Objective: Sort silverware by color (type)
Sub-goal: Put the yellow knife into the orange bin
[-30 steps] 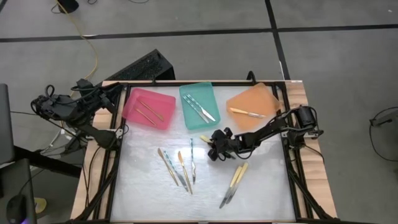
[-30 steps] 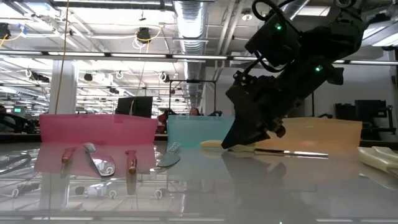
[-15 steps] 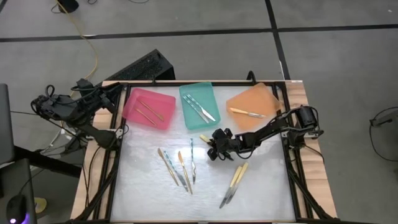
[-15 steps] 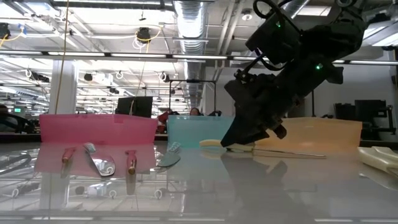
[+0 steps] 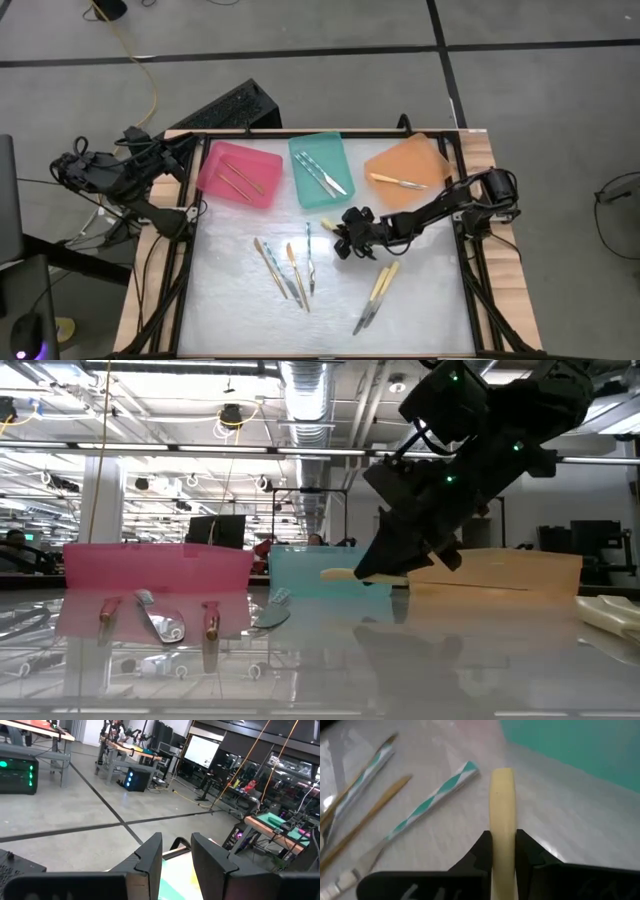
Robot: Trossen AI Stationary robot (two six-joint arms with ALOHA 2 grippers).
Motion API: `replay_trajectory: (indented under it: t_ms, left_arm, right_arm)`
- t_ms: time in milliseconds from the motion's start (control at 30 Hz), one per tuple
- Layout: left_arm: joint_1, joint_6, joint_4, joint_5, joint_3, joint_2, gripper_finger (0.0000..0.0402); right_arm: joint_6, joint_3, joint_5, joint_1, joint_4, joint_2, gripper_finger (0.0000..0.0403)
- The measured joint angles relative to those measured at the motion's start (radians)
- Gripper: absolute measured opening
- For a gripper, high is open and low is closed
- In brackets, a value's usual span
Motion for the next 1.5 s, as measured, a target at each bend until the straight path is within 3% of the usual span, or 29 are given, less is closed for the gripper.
replay_trajectory:
  t_ms: [467, 733, 1100, 1500]
  left_arm:
    - [0.0, 0.0, -0.001, 0.0, 0.0, 0.0, 0.0089]
    - [0.0, 0.0, -0.002, 0.0, 0.0, 0.0, 0.0089]
    - [0.0, 0.0, -0.003, 0.002, 0.0, 0.0, 0.0089]
    - [0.0, 0.0, -0.003, 0.022, 0.0, 0.0, 0.0089]
  right_arm:
    - [-0.021, 0.062, 0.013, 0.0, 0.014, -0.003, 0.005]
    - [-0.089, 0.095, 0.031, -0.007, 0.018, -0.085, 0.0051]
    - [-0.041, 0.095, 0.288, -0.085, -0.137, -0.311, 0.0052]
    - [0.153, 0.094, 0.505, -0.223, -0.499, -0.482, 0.0052]
